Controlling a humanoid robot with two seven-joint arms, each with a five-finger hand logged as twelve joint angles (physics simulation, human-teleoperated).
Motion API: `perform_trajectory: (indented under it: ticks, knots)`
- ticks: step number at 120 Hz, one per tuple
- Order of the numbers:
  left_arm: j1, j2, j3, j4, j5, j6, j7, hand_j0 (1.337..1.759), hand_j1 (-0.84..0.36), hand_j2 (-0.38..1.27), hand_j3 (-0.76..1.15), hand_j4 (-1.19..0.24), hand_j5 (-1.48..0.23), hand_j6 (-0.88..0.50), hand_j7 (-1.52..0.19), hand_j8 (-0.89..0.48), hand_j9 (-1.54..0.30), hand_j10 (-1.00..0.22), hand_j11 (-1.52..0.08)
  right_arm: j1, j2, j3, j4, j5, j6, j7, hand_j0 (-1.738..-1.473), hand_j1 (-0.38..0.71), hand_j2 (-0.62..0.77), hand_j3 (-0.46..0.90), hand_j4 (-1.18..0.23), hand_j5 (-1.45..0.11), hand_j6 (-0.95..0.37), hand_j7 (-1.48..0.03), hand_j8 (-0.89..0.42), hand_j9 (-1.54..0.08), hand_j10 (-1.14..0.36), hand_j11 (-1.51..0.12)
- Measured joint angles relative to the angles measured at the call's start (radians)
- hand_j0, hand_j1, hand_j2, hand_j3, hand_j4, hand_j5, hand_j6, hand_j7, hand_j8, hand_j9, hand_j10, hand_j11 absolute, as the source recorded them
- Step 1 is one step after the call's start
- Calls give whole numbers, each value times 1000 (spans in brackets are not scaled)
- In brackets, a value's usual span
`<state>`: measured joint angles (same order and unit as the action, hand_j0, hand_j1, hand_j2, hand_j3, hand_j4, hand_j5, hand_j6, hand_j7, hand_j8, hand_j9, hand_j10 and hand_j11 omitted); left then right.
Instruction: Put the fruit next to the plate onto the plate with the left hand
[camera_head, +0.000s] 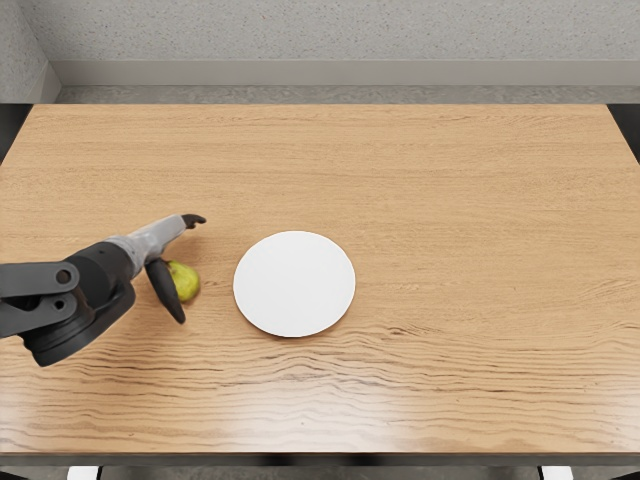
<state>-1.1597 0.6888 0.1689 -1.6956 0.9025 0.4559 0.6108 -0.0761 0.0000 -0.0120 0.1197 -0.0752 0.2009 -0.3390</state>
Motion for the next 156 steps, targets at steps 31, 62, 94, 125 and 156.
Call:
perform_trajectory:
  ticks: [31,62,94,125,156]
  knots:
    - [1,-5,10,9,2,4,0,1658,129,56,0,-251,-274,-258,-271,-261,-268,-260,-266,1,0,2,0,0,0,0,-1658,-349,0,0,0,0,-1,0,-1,0,-1,0]
    - [6,-3,14,10,5,6,0,1658,7,85,0,-364,-417,-371,-413,-376,-410,-376,-407,1,0,4,0,0,0,0,-1658,-349,0,0,0,0,-1,0,-1,0,-1,0]
    - [-1,-5,14,9,-2,5,-1,1658,-63,236,0,-418,-500,-422,-498,-425,-497,-425,-495,1,0,3,0,0,0,0,-1658,-349,0,0,0,0,-1,0,-1,0,-1,0]
    - [0,-7,14,9,-2,4,-1,1657,-77,242,0,-469,-593,-472,-592,-474,-592,-475,-591,1,0,4,0,0,-1,0,-1658,-349,0,0,0,0,0,0,0,0,0,0]
    - [-1,-5,14,9,0,3,-1,1655,-78,253,0,-527,-692,-531,-690,-534,-689,-535,-689,1,0,4,0,0,0,0,-1658,-349,0,0,0,0,0,0,0,0,0,0]
